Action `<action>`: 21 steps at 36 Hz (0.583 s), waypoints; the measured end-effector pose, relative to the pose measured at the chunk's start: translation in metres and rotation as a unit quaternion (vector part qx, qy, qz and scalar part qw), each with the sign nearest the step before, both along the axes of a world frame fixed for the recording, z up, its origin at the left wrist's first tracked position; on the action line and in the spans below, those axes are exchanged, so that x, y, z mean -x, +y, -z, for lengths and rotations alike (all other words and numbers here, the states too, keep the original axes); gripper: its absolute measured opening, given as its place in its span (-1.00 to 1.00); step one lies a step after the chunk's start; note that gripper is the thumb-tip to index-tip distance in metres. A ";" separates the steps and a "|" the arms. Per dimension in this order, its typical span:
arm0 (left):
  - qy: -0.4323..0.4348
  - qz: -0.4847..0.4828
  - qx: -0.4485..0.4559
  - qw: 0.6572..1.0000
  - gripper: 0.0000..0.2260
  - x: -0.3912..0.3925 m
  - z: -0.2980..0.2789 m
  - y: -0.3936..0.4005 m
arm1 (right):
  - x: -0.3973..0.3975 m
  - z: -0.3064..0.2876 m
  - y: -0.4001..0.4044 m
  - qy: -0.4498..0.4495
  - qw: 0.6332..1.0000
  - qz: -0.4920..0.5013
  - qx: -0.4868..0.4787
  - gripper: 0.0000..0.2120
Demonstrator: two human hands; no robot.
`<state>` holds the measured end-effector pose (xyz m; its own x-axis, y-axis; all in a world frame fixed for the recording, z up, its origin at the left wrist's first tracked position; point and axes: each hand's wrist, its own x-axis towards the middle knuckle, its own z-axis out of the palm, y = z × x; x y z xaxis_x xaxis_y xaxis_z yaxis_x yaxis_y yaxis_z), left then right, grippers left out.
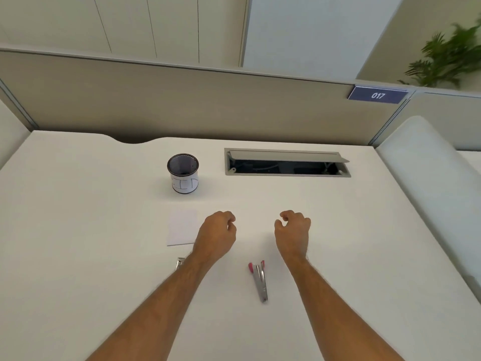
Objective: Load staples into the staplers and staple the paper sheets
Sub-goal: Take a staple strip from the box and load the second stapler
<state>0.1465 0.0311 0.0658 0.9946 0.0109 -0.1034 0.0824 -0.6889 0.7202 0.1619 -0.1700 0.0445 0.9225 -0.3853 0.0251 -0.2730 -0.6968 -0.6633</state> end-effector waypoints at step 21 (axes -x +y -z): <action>0.004 -0.002 0.061 0.998 -0.85 0.014 0.013 -0.109 | 0.026 0.024 -0.081 0.115 0.992 0.040 0.034 -0.74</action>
